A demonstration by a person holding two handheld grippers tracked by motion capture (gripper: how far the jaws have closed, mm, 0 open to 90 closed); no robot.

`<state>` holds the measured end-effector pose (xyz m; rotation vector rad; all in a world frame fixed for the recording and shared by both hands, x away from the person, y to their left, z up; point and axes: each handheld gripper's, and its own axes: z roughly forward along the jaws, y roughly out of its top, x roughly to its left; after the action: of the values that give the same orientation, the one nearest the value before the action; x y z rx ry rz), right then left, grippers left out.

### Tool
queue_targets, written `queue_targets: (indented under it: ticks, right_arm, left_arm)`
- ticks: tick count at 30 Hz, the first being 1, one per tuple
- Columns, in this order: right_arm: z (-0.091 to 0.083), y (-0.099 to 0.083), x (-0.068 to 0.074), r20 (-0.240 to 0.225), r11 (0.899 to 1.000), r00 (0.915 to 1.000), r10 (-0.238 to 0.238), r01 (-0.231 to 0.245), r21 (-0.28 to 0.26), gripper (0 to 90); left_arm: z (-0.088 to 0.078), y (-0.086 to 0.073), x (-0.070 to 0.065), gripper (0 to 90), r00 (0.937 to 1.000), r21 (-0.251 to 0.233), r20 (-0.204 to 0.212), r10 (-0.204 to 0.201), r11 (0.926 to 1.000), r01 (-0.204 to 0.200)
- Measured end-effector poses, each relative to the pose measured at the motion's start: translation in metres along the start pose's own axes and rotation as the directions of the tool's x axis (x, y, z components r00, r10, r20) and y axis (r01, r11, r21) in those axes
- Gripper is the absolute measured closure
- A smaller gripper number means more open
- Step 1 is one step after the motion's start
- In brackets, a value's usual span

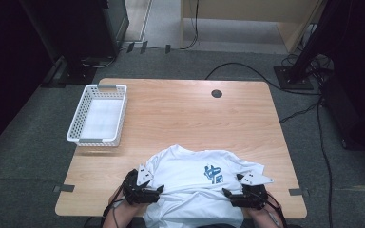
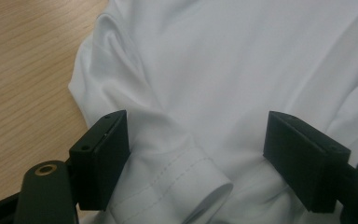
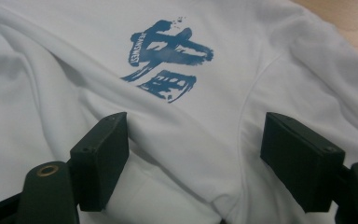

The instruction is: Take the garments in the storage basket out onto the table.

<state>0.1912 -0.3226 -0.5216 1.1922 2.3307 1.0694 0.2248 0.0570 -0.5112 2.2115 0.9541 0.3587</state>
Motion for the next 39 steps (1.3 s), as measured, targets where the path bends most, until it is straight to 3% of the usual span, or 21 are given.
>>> queue_targets:
  ticks: [5,8,10,21,26,36,39]
  right_arm:
    - [0.0,0.01,-0.007,0.008,1.0,1.0,0.006,-0.006,-0.026,24.7]
    - [0.003,0.014,-0.012,0.004,1.0,0.9999,0.015,-0.015,-0.018,25.7]
    - [0.007,0.013,-0.015,-0.006,1.0,0.9995,0.031,-0.031,0.001,25.7]
    - [0.014,0.02,-0.034,0.002,0.999,0.9996,0.03,-0.03,0.025,25.5]
    - [0.017,0.024,-0.044,-0.005,0.999,0.9993,0.036,-0.036,0.03,24.6]
    - [0.025,0.033,-0.062,-0.001,0.999,0.9999,0.011,-0.011,0.046,24.6]
    - [0.028,0.036,-0.069,-0.001,0.999,1.0,-0.002,0.002,0.043,24.5]
  left_arm:
    - [0.001,0.011,0.011,24.8,0.9999,-0.006,-0.014,0.009,0.9999,-0.009]
    - [0.001,0.018,0.016,29.0,0.9989,-0.005,-0.032,0.035,0.9994,-0.035]
    - [0.002,0.021,0.021,29.0,0.9989,0.001,-0.039,0.028,0.9996,-0.028]
    - [0.02,0.029,0.042,27.7,0.9949,0.047,-0.069,0.074,0.9964,-0.071]
    - [0.026,0.036,0.056,26.2,0.9977,0.059,-0.048,0.048,0.9972,-0.045]
    - [0.041,0.051,0.071,26.2,0.9969,0.055,-0.044,0.066,0.9964,-0.064]
    - [0.046,0.056,0.077,26.2,0.9982,0.052,-0.032,0.052,0.9974,-0.05]
